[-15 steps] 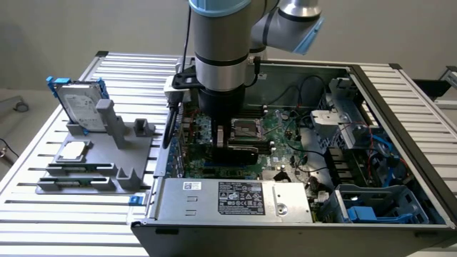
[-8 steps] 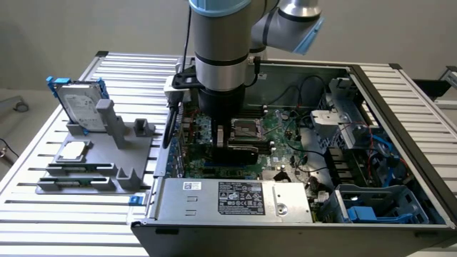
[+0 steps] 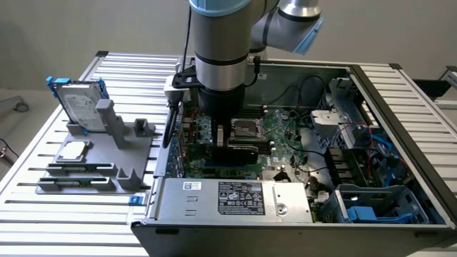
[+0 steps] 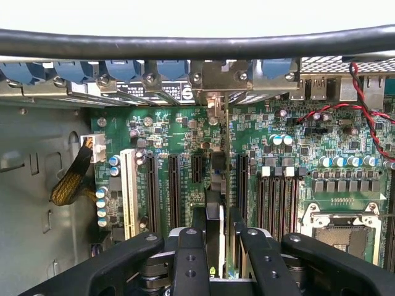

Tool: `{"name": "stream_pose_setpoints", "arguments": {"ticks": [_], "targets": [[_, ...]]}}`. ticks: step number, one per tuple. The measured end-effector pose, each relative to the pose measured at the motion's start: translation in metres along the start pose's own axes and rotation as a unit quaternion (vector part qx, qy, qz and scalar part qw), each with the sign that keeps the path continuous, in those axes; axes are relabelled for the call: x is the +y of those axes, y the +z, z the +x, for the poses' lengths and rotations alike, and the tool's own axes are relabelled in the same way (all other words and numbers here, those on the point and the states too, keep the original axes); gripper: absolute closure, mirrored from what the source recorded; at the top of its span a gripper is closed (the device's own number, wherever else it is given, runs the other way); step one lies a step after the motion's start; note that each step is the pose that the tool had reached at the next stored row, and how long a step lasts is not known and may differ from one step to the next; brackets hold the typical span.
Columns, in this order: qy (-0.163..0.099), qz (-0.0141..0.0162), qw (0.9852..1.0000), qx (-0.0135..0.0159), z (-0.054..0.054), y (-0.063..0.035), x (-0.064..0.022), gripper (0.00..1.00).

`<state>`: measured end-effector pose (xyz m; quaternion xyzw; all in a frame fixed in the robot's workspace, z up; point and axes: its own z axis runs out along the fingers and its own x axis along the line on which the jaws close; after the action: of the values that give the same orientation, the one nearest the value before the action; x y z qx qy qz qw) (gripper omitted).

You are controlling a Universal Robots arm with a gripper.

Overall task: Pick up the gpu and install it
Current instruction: 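Insert the gpu into the slot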

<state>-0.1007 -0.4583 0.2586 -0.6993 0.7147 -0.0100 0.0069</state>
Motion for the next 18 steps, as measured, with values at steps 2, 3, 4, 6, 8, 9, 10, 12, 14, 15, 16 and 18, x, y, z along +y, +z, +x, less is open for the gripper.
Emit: {"name": "stream_pose_setpoints", "arguments": {"ticks": [2,3,4,6,8,9,10,12,14,15,16,18], "targets": [[0.0,-0.0001,1.0,0.0001,0.0,0.0004,0.0,0.74],[0.0,0.0,1.0,0.0001,0.0,0.0005,0.0,0.74],[0.0,0.0,1.0,0.0001,0.0,0.0006,0.0,0.74],[0.0,0.0,1.0,0.0,-0.0001,0.0008,0.0,0.74],[0.0,0.0001,1.0,0.0003,-0.0003,0.0008,0.0,0.74],[0.0,0.0001,1.0,0.0005,-0.0004,0.0008,0.0,0.74],[0.0,0.0001,1.0,0.0006,-0.0005,0.0008,0.0,0.74],[0.0,-0.0001,1.0,0.0008,-0.0007,0.0009,0.0001,0.74],[0.0,0.0002,1.0,0.0009,-0.0008,0.0011,0.0002,0.67],[0.0,0.0002,1.0,0.001,-0.0008,0.001,0.0001,0.67],[0.0,0.0001,1.0,0.0013,-0.0007,0.0009,0.0,0.67],[0.0,0.0001,1.0,0.0013,-0.0007,0.0008,0.0,0.59]]}}
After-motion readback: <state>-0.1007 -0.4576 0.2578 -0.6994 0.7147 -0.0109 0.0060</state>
